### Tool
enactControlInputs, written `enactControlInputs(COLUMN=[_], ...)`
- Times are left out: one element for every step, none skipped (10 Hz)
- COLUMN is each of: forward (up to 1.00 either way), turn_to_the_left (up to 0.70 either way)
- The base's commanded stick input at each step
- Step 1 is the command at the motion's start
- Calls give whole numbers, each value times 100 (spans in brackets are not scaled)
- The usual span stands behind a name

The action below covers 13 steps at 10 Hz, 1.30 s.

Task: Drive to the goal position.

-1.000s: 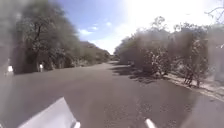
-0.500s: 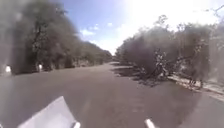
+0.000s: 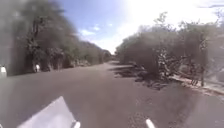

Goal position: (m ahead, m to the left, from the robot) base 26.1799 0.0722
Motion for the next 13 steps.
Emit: enactControlInputs(forward=[50,50,50,50,50,50,50,50,50,50,50,50,50], turn_to_the_left=[-29,0,0,0,0,0,0,0,0,0,0,0,0])
